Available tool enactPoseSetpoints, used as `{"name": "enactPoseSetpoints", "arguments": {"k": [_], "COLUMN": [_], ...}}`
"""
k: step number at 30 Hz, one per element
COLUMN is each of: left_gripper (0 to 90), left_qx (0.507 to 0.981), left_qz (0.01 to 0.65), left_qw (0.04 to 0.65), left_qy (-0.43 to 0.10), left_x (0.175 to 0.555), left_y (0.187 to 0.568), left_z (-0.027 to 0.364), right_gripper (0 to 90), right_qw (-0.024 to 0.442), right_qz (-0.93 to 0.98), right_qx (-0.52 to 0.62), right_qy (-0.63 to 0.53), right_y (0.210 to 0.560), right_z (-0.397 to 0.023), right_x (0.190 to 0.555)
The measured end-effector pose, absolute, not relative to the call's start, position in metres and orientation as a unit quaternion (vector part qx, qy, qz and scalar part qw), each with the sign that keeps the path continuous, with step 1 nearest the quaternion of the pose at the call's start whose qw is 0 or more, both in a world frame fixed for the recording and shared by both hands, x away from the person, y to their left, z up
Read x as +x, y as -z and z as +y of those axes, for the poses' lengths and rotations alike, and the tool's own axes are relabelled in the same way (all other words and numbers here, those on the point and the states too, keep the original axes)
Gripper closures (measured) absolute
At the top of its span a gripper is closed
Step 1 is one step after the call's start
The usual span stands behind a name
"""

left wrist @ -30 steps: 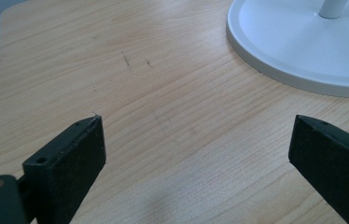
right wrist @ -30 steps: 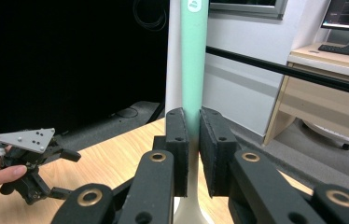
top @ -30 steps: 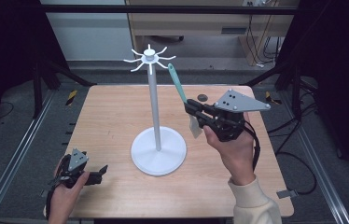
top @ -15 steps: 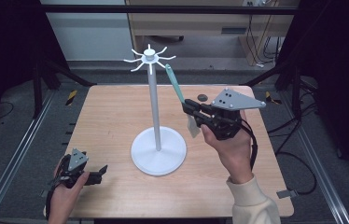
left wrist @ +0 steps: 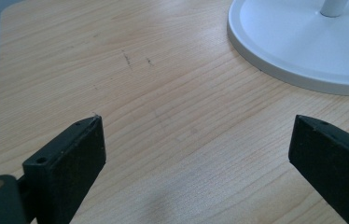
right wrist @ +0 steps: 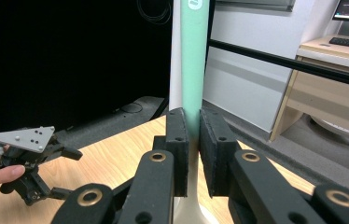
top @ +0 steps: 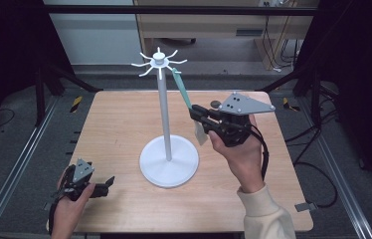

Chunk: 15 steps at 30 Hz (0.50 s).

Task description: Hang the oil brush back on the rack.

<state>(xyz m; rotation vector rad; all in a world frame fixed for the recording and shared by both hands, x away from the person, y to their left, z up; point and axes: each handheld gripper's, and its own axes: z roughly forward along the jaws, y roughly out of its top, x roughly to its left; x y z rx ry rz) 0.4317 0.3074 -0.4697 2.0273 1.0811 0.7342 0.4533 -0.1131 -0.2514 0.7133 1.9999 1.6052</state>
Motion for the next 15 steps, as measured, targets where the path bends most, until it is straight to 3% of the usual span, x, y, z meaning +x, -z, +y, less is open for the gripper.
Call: {"name": "enactPoseSetpoints", "arguments": {"k": [15], "left_gripper": [3.4], "left_qx": [0.784], "left_qz": [0.419], "left_qw": [0.358], "left_qy": [-0.285], "left_x": [0.4312], "left_y": [0.4695], "left_z": [0.3072], "right_gripper": [82.5], "right_qw": [0.241], "right_qz": [0.728], "right_qx": [0.262], "right_qy": [-0.586], "right_y": [0.2541], "right_z": [-0.11], "right_x": [0.4579]}}
